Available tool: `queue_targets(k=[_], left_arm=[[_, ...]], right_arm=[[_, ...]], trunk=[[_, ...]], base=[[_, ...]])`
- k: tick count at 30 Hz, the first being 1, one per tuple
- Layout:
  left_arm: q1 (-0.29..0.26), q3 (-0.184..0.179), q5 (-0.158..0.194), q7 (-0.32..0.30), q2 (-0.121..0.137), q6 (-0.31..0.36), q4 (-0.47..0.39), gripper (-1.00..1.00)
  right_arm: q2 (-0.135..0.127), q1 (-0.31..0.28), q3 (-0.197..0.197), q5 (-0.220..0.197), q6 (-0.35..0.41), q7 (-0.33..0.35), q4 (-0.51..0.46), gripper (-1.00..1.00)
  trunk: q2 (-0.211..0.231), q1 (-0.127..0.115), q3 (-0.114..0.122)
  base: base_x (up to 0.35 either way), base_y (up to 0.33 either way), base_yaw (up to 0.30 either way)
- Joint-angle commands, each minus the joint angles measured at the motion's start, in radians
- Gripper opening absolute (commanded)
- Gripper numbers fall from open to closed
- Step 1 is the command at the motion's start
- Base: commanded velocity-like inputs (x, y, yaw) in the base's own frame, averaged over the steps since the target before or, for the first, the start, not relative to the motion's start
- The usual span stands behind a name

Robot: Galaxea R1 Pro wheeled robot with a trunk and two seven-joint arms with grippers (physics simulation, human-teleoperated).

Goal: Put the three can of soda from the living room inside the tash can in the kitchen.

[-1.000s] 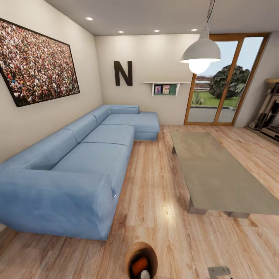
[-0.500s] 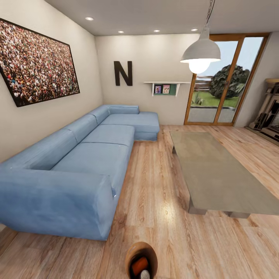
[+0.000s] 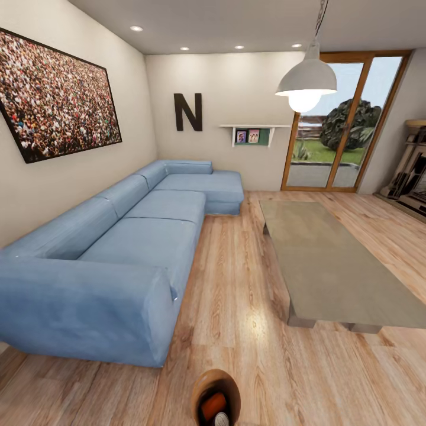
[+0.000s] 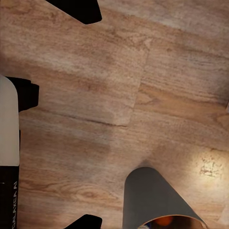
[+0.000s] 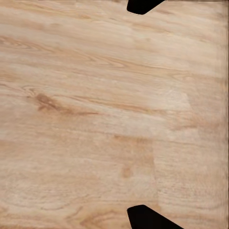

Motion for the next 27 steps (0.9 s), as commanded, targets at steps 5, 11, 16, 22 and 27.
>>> queue_targets(k=[5, 11, 16, 22, 27], left_arm=[[0.000, 0.000, 0.000, 0.000, 0.000, 0.000, 0.000, 1.00], [0.000, 0.000, 0.000, 0.000, 0.000, 0.000, 0.000, 1.00], [0.000, 0.000, 0.000, 0.000, 0.000, 0.000, 0.000, 1.00], [0.000, 0.000, 0.000, 0.000, 0.000, 0.000, 0.000, 1.00], [0.000, 0.000, 0.000, 0.000, 0.000, 0.000, 0.000, 1.00]], right_arm=[[0.005, 0.022, 0.001, -0.001, 0.024, 0.001, 0.000, 1.00], [0.006, 0.030, -0.001, -0.002, 0.024, 0.003, 0.000, 1.00], [0.006, 0.030, 0.000, -0.004, 0.021, 0.005, -0.002, 1.00], [0.006, 0.030, 0.000, -0.004, 0.020, 0.005, -0.004, 1.00], [0.006, 0.030, 0.001, -0.004, 0.020, 0.005, -0.004, 1.00]], trunk=[[0.000, 0.000, 0.000], [0.000, 0.000, 0.000], [0.000, 0.000, 0.000], [0.000, 0.000, 0.000], [0.000, 0.000, 0.000]], base=[[0.000, 0.000, 0.000], [0.000, 0.000, 0.000], [0.000, 0.000, 0.000], [0.000, 0.000, 0.000], [0.000, 0.000, 0.000]])
